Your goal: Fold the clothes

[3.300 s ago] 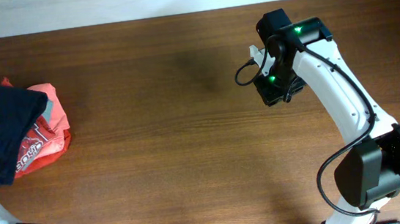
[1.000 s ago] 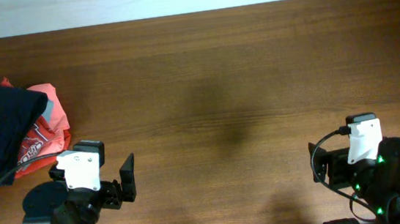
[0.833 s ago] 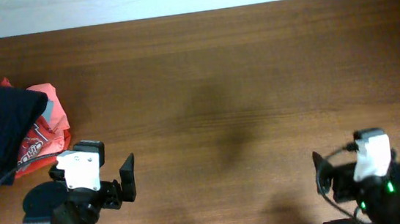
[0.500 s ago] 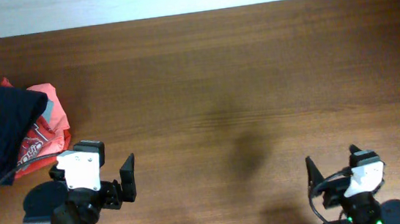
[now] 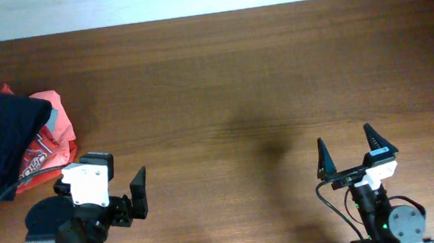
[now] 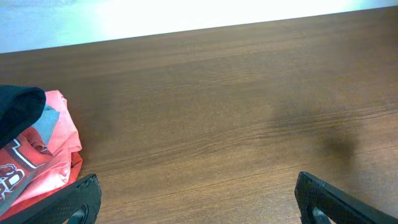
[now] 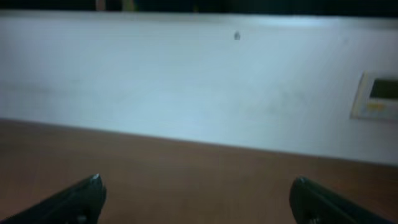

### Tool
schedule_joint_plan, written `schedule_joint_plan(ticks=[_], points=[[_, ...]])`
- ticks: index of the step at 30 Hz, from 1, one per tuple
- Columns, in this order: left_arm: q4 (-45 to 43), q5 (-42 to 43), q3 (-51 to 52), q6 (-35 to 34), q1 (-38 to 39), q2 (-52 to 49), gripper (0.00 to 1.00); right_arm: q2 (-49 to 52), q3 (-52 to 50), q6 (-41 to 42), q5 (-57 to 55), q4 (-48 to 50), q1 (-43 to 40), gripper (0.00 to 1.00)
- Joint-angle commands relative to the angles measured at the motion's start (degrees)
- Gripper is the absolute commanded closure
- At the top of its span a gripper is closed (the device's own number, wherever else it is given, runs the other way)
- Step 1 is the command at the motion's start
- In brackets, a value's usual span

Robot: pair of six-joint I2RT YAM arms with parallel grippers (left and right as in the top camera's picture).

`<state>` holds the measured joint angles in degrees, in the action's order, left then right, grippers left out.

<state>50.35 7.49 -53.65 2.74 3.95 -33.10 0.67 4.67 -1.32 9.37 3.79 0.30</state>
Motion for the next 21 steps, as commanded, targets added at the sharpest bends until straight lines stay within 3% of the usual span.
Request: schedule_joint_plan(ticks=[1, 5, 21], points=[[-0.1, 0.0, 0.3, -0.6, -0.3, 0.2, 0.01, -0.5, -4.3, -0.2, 0.9, 0.3, -0.3, 0.02], [-0.1, 0.0, 0.3, -0.6, -0.3, 0.2, 0.01, -0.5, -4.3, 0.1, 1.6, -7.7, -0.2, 0.01], [0.0, 0.0, 0.3, -0.6, -0.3, 0.2, 0.01, -0.3, -4.3, 1.6, 1.6, -7.3, -0.3, 0.01]])
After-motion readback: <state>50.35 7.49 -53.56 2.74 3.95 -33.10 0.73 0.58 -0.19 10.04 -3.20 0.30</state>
